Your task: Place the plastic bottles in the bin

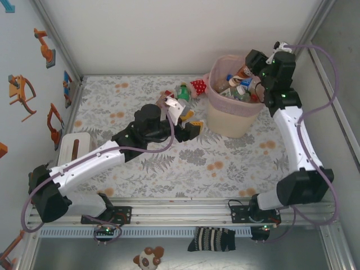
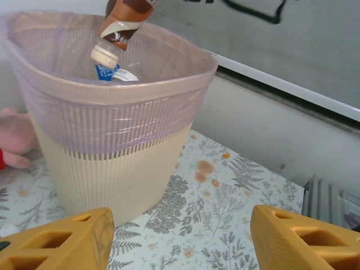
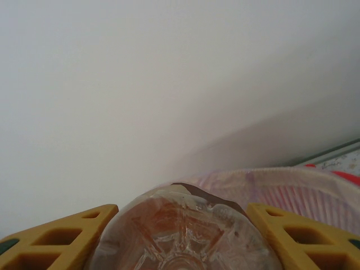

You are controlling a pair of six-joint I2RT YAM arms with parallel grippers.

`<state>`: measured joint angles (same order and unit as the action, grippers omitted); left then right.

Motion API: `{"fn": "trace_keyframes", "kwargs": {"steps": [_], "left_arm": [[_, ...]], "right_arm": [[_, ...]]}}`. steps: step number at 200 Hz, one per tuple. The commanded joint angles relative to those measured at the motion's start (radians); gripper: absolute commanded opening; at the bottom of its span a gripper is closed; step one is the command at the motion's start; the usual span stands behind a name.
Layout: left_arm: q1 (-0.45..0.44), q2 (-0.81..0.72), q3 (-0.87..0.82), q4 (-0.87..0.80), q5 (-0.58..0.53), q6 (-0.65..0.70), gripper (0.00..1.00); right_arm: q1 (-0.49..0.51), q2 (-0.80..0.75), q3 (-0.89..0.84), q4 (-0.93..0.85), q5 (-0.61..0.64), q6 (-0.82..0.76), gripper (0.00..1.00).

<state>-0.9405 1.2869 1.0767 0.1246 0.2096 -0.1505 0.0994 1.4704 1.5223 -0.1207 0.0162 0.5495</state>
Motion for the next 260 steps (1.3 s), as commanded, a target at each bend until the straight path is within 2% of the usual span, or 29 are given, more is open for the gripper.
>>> {"fn": "trace_keyframes", "kwargs": {"steps": [1, 72, 103, 125, 168, 192, 260], "left_arm": [[0.007, -0.054, -0.024, -0.035, -0.042, 0.036, 0.65], [0.012, -0.139, -0.082, -0.068, -0.106, 0.045, 0.65], [0.014, -0.151, -0.088, -0.089, -0.115, 0.049, 0.65], [0.016, -0.154, -0.093, -0.091, -0.117, 0.049, 0.65], [0.017, -0.145, -0.093, -0.091, -0.119, 0.052, 0.65], [0.019, -0.142, -0.092, -0.089, -0.118, 0.055, 0.65], [0.035, -0.14, -0.086, -0.107, -0.128, 0.069, 0.65]], "right_arm": [[0.037, 0.074, 0.007, 0.165, 0.124, -0.012, 0.47], [0.118, 0.283, -0.035, 0.372, 0.203, -0.046, 0.48], [0.123, 0.328, -0.071, 0.397, 0.236, -0.047, 0.48], [0.123, 0.341, -0.089, 0.394, 0.25, -0.052, 0.53], [0.123, 0.287, -0.083, 0.317, 0.285, -0.092, 0.71], [0.123, 0.22, -0.088, 0.281, 0.344, -0.14, 0.77], [0.123, 0.056, -0.123, 0.243, 0.436, -0.286, 0.78]]}}
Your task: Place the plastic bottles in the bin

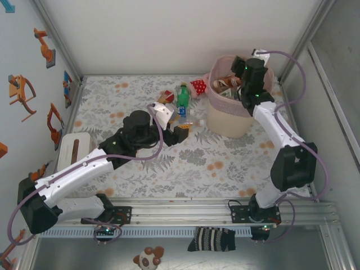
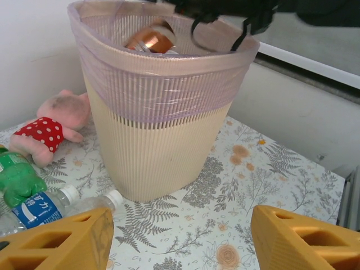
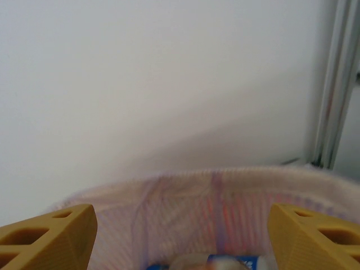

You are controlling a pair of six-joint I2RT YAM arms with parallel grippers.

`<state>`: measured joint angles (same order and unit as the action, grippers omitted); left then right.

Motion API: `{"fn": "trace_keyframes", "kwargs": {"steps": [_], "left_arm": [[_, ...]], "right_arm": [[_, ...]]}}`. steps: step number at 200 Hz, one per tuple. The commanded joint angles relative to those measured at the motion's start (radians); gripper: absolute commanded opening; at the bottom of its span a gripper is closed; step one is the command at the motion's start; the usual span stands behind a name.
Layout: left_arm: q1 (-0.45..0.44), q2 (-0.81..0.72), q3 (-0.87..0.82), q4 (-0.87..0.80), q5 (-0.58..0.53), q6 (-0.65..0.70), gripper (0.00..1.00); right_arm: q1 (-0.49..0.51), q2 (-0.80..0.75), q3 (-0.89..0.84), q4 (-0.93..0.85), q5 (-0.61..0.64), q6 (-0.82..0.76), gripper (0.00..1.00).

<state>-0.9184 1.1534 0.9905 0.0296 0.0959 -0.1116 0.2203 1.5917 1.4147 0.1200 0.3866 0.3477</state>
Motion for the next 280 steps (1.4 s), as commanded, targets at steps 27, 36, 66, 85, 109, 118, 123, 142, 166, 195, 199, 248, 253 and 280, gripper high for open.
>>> {"fn": "trace_keyframes", "kwargs": {"steps": [27, 36, 66, 85, 109, 118, 123, 142, 166, 195, 199, 248, 253, 280], "left_arm": [[0.033, -0.014, -0.001, -0.033, -0.015, 0.036, 0.65], [0.041, -0.013, -0.001, -0.041, -0.015, 0.038, 0.65], [0.079, 0.006, 0.006, -0.08, -0.003, 0.041, 0.66], [0.1, 0.019, 0.012, -0.1, 0.01, 0.041, 0.65], [0.123, 0.03, 0.006, -0.106, 0.032, 0.037, 0.65], [0.128, 0.035, 0.005, -0.107, 0.04, 0.034, 0.65], [0.131, 0.036, 0.005, -0.109, 0.043, 0.033, 0.65], [0.135, 0.04, 0.002, -0.108, 0.052, 0.028, 0.65], [0.136, 0.035, -0.007, -0.105, 0.055, 0.02, 0.65], [0.139, 0.029, -0.026, -0.095, 0.048, 0.009, 0.65], [0.139, 0.029, -0.027, -0.094, 0.047, 0.008, 0.65], [0.162, 0.083, -0.02, -0.109, 0.068, 0.012, 0.65], [0.167, 0.09, -0.016, -0.113, 0.073, 0.015, 0.65], [0.201, 0.153, 0.024, -0.161, 0.099, 0.047, 0.65]], "right_arm": [[0.001, -0.099, -0.002, -0.035, 0.018, -0.101, 0.77], [0.001, -0.105, 0.005, -0.057, -0.01, -0.099, 0.76], [0.001, -0.101, 0.059, -0.166, -0.129, -0.075, 0.71], [-0.002, -0.071, 0.126, -0.25, -0.234, -0.064, 0.66], [-0.002, -0.008, 0.215, -0.35, -0.326, -0.044, 0.63], [-0.002, 0.016, 0.244, -0.381, -0.336, -0.038, 0.61], [-0.004, 0.031, 0.256, -0.392, -0.335, -0.035, 0.6], [-0.022, 0.082, 0.287, -0.408, -0.36, -0.008, 0.58], [-0.06, 0.158, 0.317, -0.424, -0.439, 0.039, 0.51], [-0.094, 0.214, 0.266, -0.438, -0.455, 0.069, 0.49], [-0.1, 0.219, 0.257, -0.44, -0.464, 0.076, 0.48], [-0.116, 0.137, 0.201, -0.429, -0.499, 0.067, 0.47], [-0.116, 0.123, 0.207, -0.43, -0.506, 0.064, 0.47], [-0.118, 0.043, 0.232, -0.447, -0.527, 0.063, 0.48]]}}
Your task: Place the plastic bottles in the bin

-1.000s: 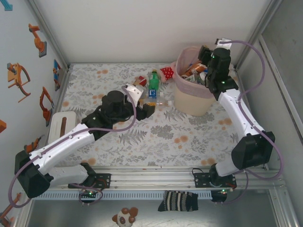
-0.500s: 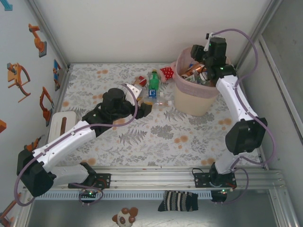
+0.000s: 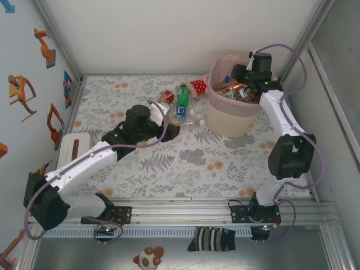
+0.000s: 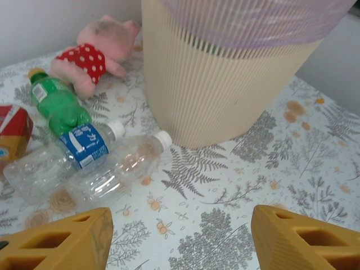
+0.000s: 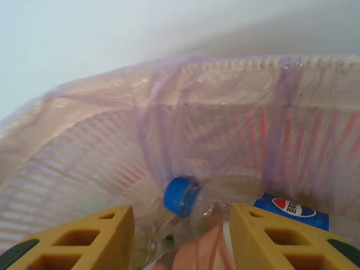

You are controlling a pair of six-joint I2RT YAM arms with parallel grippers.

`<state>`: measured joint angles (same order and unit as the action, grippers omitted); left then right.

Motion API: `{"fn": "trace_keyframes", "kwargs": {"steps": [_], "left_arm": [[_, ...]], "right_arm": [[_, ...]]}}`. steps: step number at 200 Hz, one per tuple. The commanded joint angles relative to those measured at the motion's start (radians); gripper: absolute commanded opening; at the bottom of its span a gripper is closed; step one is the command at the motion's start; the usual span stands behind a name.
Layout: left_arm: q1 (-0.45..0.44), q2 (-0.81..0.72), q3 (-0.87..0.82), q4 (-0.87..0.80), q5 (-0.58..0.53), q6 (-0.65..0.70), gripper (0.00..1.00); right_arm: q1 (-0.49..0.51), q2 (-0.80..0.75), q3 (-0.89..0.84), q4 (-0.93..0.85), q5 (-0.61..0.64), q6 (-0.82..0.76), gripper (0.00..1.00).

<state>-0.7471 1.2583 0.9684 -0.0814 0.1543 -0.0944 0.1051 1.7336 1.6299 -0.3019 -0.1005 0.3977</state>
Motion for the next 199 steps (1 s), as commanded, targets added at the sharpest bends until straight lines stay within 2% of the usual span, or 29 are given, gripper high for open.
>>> {"fn": "trace_keyframes", "kwargs": {"steps": [1, 44, 77, 136, 199], "left_arm": [[0.032, 0.051, 0.047, -0.053, 0.042, 0.031, 0.65], [0.126, 0.188, 0.142, -0.141, 0.082, 0.093, 0.66], [0.191, 0.318, 0.237, -0.19, 0.169, 0.13, 0.67], [0.194, 0.561, 0.397, -0.176, 0.286, 0.124, 0.7], [0.194, 0.741, 0.52, -0.216, 0.318, 0.143, 0.71]], "right_arm": [[-0.002, -0.101, 0.017, -0.026, -0.04, 0.012, 0.48], [-0.002, -0.234, 0.012, -0.067, -0.049, -0.002, 0.49], [-0.005, -0.332, -0.01, -0.113, -0.025, -0.036, 0.51], [-0.019, -0.481, -0.057, -0.195, 0.036, -0.092, 0.53], [-0.03, -0.593, -0.087, -0.25, 0.098, -0.133, 0.55]]}}
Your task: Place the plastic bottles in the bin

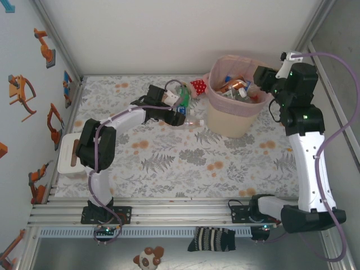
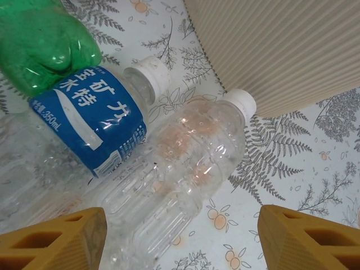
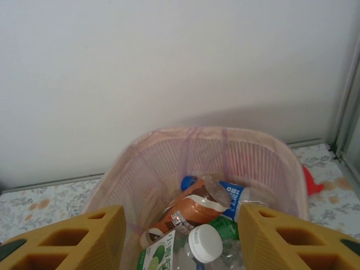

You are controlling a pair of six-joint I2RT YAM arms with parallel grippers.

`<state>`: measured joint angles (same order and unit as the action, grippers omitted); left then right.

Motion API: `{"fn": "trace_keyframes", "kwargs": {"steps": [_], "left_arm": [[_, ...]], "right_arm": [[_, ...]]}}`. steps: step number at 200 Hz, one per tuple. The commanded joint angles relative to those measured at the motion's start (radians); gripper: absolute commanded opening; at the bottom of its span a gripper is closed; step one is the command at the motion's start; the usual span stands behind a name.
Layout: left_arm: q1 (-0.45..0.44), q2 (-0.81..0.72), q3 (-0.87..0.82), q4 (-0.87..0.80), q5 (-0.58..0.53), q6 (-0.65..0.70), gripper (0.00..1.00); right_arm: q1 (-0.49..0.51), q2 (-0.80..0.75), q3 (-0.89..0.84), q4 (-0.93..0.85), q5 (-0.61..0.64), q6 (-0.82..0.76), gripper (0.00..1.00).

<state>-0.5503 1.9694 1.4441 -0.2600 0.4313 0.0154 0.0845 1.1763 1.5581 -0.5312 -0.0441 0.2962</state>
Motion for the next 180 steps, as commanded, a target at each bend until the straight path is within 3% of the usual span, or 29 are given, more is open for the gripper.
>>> {"fn": "trace_keyframes", "kwargs": {"steps": [1, 78, 180], "left_arm": [[-0.002, 0.032, 0.046, -0.038, 0.041, 0.034, 0.71], [-0.023, 0.075, 0.063, -0.135, 0.02, 0.075, 0.73], [-0.107, 0.082, 0.025, -0.18, -0.106, 0.081, 0.77]], "right_arm": [[-0.009, -0.037, -0.016, -0.021, 0.042, -0.032, 0.55], [-0.011, -0.057, -0.027, -0.03, 0.035, -0.023, 0.55], [-0.011, -0.05, -0.031, -0.03, 0.012, -0.009, 0.55]]}}
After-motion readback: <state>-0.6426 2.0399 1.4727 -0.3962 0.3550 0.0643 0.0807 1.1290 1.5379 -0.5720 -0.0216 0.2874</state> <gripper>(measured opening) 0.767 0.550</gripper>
